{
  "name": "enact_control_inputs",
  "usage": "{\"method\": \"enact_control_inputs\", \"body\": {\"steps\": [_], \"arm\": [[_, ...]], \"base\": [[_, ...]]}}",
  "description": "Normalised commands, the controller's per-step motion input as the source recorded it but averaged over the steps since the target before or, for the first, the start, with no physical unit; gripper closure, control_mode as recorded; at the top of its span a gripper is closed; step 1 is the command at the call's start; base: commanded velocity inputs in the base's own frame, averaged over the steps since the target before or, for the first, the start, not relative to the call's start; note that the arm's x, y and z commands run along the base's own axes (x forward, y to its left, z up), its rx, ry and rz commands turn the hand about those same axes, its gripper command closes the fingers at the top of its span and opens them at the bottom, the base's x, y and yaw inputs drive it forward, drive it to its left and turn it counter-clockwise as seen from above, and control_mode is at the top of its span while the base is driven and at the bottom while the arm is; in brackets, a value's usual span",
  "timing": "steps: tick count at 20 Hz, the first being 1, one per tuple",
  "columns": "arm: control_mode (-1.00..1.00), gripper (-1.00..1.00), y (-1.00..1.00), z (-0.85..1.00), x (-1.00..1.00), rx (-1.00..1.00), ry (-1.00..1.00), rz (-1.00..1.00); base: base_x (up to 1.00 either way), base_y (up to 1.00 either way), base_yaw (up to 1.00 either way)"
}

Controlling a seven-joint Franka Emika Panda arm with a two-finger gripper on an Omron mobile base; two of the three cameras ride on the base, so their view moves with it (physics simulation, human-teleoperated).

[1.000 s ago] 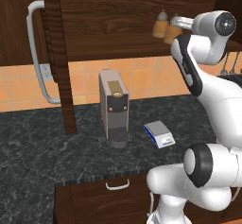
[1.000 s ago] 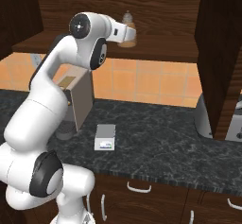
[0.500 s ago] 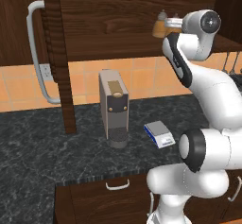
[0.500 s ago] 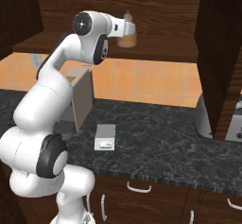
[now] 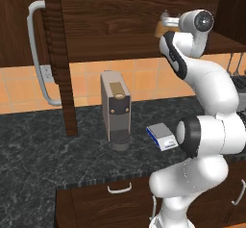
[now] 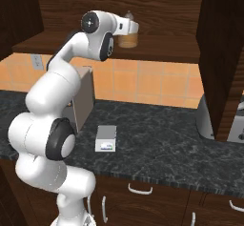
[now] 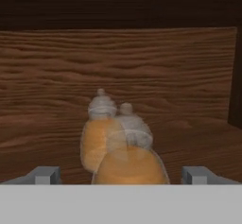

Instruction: Pick the honey bottle and place it on the digital scale for weighing, and close the cabinet.

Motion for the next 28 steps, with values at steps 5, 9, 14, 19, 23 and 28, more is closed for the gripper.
{"method": "enact_control_inputs", "body": {"steps": [5,9,14,19,23,28], "arm": [[-1.00,-1.00,-0.17,-0.16,0.22,0.00,-0.01,0.00],[-1.00,-1.00,-0.02,-0.02,0.29,0.00,0.00,0.00],[-1.00,-1.00,-0.09,-0.04,0.36,0.01,0.00,0.02],[-1.00,-1.00,-0.14,-0.03,0.31,0.01,0.00,0.02],[-1.00,1.00,-0.09,-0.01,0.15,0.00,0.00,0.01],[-1.00,1.00,-0.09,-0.06,0.00,0.00,0.00,0.00]], "base": [[0.00,0.00,0.00],[0.00,0.00,0.00],[0.00,0.00,0.00],[0.00,0.00,0.00],[0.00,0.00,0.00],[0.00,0.00,0.00]]}}
